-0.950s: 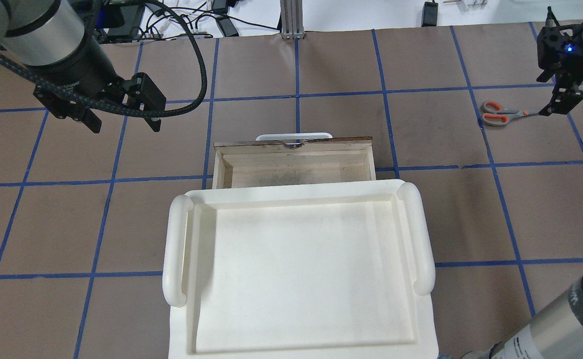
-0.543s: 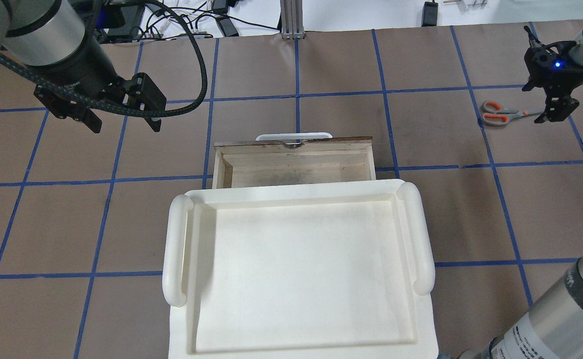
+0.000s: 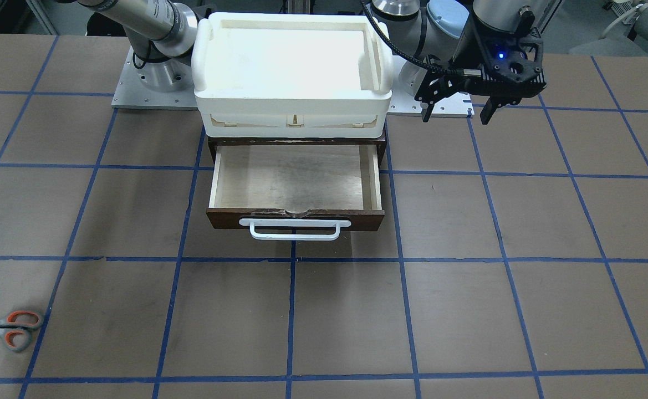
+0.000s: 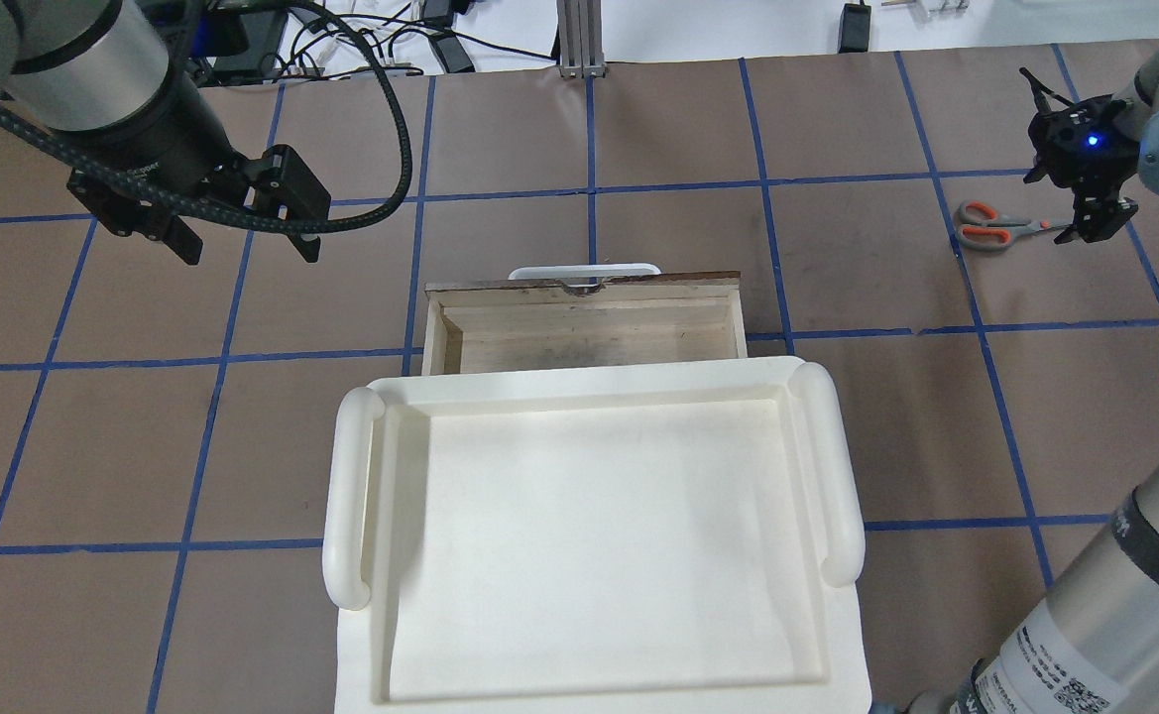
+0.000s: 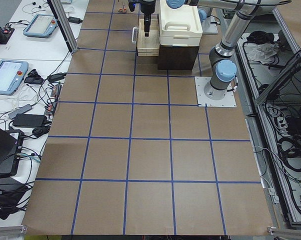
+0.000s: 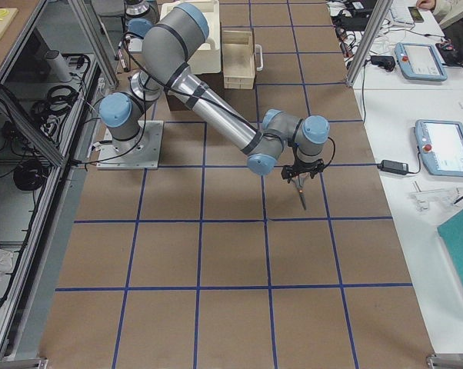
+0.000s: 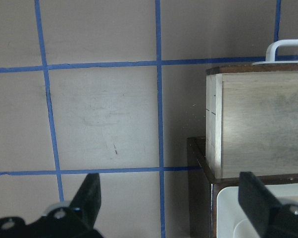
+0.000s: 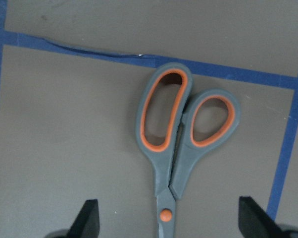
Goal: Put scissors in drawer and close it
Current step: 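Lower the right gripper and close it on the scissors handle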
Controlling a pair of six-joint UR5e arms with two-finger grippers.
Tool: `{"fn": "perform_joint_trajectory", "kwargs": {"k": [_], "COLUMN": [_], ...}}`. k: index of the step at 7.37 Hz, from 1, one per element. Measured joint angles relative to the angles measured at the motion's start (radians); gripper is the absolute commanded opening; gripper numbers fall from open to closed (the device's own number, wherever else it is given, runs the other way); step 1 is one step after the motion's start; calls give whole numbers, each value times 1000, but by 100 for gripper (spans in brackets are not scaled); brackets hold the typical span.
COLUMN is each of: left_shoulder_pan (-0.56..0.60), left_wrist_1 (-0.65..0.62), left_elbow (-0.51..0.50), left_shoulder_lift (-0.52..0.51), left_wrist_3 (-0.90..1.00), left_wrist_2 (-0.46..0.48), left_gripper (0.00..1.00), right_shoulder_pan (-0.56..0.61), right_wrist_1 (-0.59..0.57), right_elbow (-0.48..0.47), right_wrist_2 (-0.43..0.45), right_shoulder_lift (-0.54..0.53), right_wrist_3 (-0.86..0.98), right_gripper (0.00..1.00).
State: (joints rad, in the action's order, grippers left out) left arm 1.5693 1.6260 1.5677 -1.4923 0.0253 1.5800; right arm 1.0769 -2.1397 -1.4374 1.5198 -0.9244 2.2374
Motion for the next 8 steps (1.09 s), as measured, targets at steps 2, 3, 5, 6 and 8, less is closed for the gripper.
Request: {"fn": "perform_joint_trajectory", "kwargs": {"k": [2,3,5,6,8], "left_shoulder_pan": [0,0,0,0,0], "left_wrist_1": [0,0,0,0,0], "left_elbow": [0,0,0,0,0], "left_shoulder_lift": [1,1,1,1,1], "left_wrist_3": [1,0,-1,-1,-1], "left_wrist_2": [0,0,0,0,0], "left_gripper": [100,100,100,100,100], "right_shoulder_pan": [0,0,0,0,0], "right_wrist_1": [-2,-2,-4,-8,-11], "right_elbow": [22,25,28,29,28], "right_wrist_2": [0,0,0,0,0], "right_shoulder_lift": [30,39,57,62,67], "right_wrist_3": [35,40,43,43,41], "right_gripper": [96,96,82,82,82]}}
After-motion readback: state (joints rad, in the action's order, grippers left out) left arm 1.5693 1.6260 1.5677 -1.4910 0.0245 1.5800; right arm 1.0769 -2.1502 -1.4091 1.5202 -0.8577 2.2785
